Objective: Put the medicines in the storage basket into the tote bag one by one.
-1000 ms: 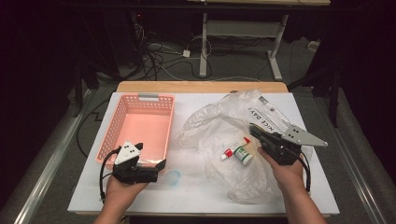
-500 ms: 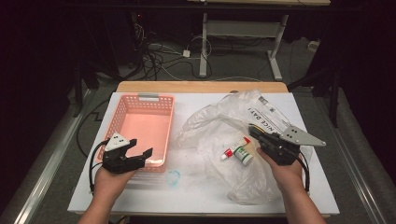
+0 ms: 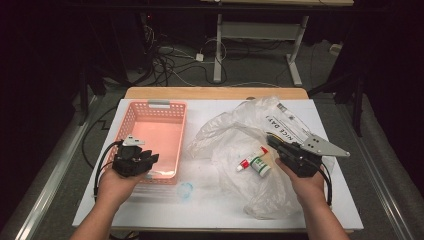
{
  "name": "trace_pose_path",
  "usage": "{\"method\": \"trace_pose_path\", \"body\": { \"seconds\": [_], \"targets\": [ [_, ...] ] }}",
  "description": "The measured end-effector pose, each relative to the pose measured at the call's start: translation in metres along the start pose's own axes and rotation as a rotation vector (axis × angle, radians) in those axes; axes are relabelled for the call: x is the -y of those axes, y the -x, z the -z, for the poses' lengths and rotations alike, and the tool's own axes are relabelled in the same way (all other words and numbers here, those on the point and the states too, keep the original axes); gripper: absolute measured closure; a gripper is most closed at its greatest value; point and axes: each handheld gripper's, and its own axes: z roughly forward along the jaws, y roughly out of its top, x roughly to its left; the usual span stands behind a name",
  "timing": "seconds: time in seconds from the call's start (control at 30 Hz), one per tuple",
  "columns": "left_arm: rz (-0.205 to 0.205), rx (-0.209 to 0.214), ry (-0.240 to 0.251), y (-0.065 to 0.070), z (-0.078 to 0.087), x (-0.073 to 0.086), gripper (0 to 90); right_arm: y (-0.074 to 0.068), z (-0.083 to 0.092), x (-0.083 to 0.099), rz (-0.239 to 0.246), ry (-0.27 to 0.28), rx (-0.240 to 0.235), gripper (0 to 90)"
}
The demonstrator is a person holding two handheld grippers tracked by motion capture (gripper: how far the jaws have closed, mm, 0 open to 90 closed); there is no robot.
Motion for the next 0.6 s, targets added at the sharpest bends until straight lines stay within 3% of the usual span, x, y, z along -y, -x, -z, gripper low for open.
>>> {"method": "trace_pose_path", "body": {
  "seconds": [0.2, 0.27, 0.43, 0.6],
  "targets": [
    [0.001, 0.052, -0.072, -0.0008, 0.0004, -0.0033, 82.4, 0.0005, 0.0003, 0.0001, 0.0, 0.002, 0.001, 90.0],
    [-0.001, 0.05, -0.095, -0.001, 0.0018, -0.0036, 87.8, 0.0005, 0.0003, 0.0, -0.001, 0.002, 0.001, 90.0],
    [-0.013, 0.042, -0.202, 0.0003, -0.0001, -0.004, 88.1, -0.001, -0.0007, -0.0001, 0.003, 0.003, -0.001, 90.0],
    [0.033, 0.059, -0.3, -0.003, -0.005, -0.0088, 88.0, -0.0024, -0.0011, -0.0005, 0.001, 0.003, -0.002, 90.0]
  ]
}}
